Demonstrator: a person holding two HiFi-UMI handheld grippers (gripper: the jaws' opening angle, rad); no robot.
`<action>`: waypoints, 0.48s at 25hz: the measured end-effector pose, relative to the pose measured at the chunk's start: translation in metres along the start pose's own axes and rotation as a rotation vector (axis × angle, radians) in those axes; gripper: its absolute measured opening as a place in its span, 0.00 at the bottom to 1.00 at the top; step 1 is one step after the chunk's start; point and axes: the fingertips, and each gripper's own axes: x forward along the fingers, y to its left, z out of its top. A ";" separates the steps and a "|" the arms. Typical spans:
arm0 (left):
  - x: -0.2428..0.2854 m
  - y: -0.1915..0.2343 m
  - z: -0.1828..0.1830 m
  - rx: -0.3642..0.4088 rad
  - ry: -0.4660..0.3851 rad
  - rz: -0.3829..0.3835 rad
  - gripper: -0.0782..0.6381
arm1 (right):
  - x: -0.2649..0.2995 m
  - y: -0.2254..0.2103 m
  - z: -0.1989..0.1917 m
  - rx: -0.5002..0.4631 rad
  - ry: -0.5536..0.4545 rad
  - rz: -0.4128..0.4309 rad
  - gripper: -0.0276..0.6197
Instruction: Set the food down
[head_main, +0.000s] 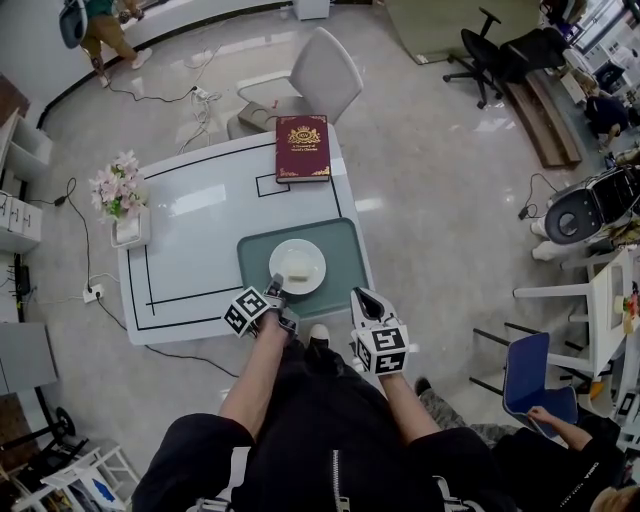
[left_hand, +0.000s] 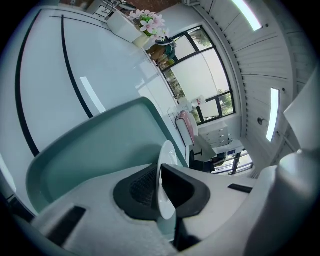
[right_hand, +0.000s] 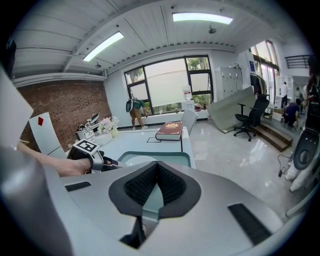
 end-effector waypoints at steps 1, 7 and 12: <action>0.000 0.000 0.001 0.006 -0.003 0.004 0.13 | 0.000 0.000 0.000 0.000 -0.001 0.002 0.05; 0.000 -0.003 0.000 0.023 0.000 0.020 0.29 | 0.001 0.000 0.000 0.002 -0.002 0.010 0.05; 0.001 -0.010 -0.001 0.072 0.008 0.019 0.44 | 0.000 0.000 0.000 0.005 -0.005 0.016 0.05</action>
